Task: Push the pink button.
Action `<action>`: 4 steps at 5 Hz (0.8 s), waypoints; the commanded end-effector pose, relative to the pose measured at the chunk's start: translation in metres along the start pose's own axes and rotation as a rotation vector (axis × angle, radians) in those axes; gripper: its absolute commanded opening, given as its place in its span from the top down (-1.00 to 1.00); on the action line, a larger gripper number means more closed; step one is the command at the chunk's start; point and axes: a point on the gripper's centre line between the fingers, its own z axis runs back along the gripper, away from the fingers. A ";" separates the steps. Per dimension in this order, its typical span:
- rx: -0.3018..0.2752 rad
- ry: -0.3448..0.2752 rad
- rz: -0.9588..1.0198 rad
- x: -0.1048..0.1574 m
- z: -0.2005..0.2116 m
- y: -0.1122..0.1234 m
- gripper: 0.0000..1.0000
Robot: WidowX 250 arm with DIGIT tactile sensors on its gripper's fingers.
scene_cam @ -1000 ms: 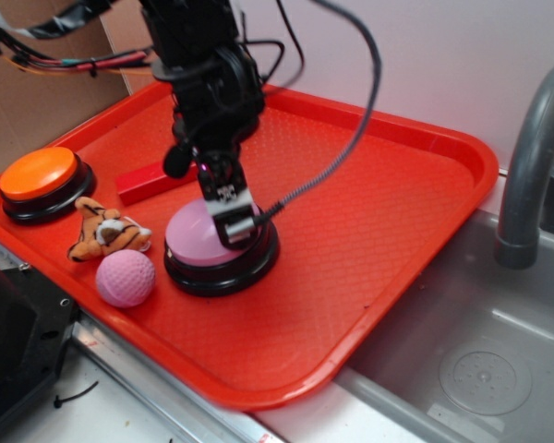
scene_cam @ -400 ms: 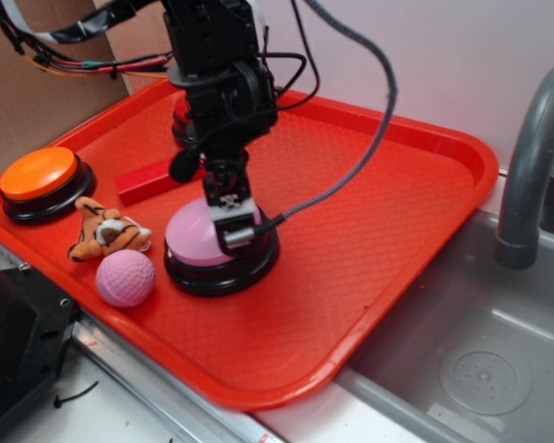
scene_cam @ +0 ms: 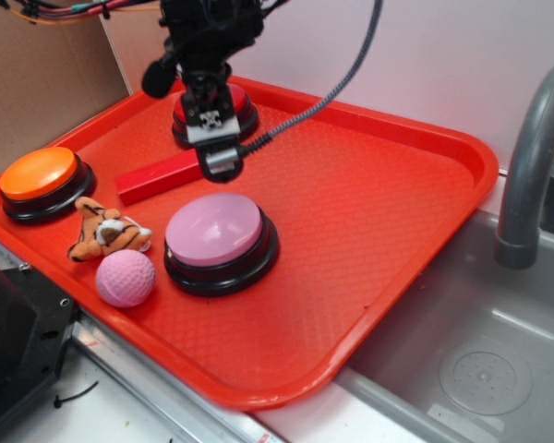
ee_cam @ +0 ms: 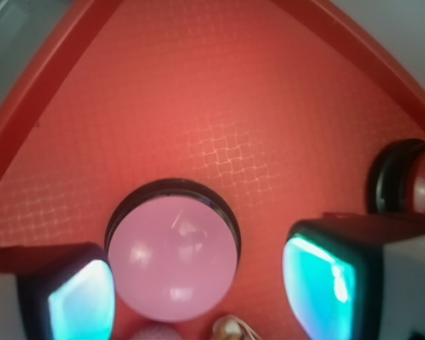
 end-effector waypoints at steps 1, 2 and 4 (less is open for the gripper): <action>-0.024 -0.085 0.062 0.012 0.041 -0.007 -1.00; 0.007 -0.101 0.073 0.006 0.058 -0.009 -1.00; 0.015 -0.101 0.105 -0.003 0.078 -0.011 -1.00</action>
